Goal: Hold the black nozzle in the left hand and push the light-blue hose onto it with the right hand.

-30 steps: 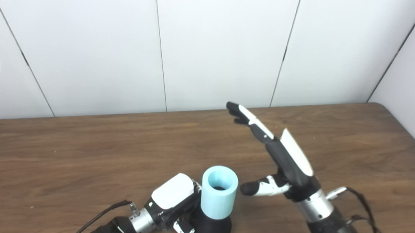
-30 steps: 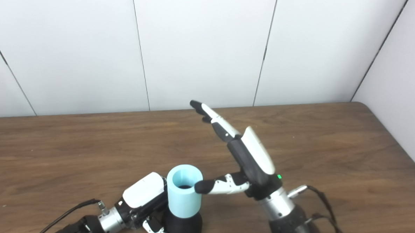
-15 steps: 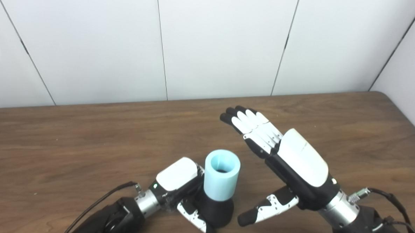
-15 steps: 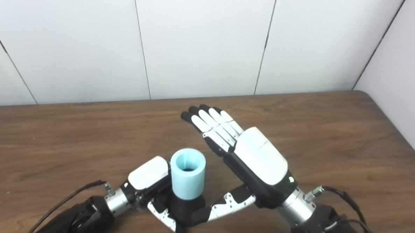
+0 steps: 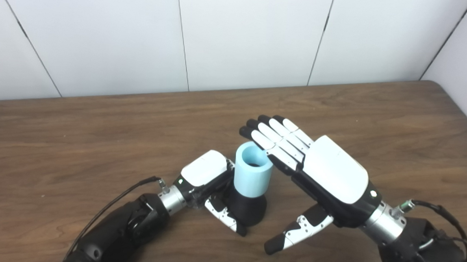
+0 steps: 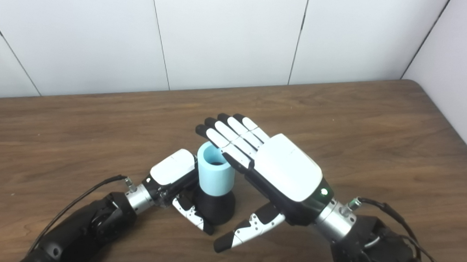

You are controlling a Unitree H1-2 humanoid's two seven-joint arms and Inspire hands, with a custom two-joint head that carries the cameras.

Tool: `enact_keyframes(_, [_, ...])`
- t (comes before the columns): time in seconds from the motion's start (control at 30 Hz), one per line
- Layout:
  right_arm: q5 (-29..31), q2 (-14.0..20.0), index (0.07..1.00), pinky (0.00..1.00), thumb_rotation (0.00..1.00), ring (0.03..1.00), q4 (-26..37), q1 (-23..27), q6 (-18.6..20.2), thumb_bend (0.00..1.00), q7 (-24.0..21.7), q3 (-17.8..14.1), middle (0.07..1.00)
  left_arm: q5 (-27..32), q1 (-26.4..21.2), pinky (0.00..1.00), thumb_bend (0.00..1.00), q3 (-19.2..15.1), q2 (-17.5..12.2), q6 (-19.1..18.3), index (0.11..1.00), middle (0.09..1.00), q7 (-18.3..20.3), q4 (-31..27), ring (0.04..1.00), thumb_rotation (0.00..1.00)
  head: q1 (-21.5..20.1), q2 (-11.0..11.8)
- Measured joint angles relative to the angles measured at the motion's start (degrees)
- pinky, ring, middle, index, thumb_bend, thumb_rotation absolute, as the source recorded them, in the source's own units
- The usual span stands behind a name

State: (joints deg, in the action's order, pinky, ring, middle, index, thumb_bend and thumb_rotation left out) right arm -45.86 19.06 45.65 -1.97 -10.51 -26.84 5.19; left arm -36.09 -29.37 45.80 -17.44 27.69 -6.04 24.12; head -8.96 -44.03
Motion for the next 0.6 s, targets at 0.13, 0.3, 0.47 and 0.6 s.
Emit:
enact_keyframes(0.13, [-3.0, 0.0, 0.992, 1.0, 0.94, 0.998, 0.0, -0.1, -2.3, 0.93, -0.1, 0.3, 1.0, 0.0, 0.0, 0.15, 0.52, 0.1, 0.0, 0.0, 0.485, 0.471, -0.2, 0.0, 0.196, 0.0, -0.1, 0.0])
enact_keyframes(0.3, [-5.0, -0.2, 0.976, 1.0, 0.94, 0.98, 0.0, -0.5, -4.0, 0.94, -0.1, 0.5, 0.988, -0.7, -0.1, 0.14, 0.53, 0.2, 0.0, 0.0, 0.485, 0.471, -0.4, 0.0, 0.181, 0.0, -0.2, 0.3])
enact_keyframes(0.47, [-6.1, -0.4, 0.951, 1.0, 0.94, 0.965, 0.0, -0.5, -3.9, 0.94, -0.5, 0.5, 0.969, -1.0, -0.1, 0.13, 0.53, 0.2, -0.1, 0.0, 0.485, 0.471, -0.5, 0.0, 0.178, 0.0, -0.1, 0.4])
enact_keyframes(0.6, [-6.2, -0.5, 0.932, 1.0, 0.94, 0.957, -0.1, -0.5, -3.9, 0.93, -0.6, 0.5, 0.953, -0.9, -0.1, 0.14, 0.52, 0.2, -0.1, 0.0, 0.485, 0.471, -0.5, 0.0, 0.19, 0.0, -0.1, 0.4])
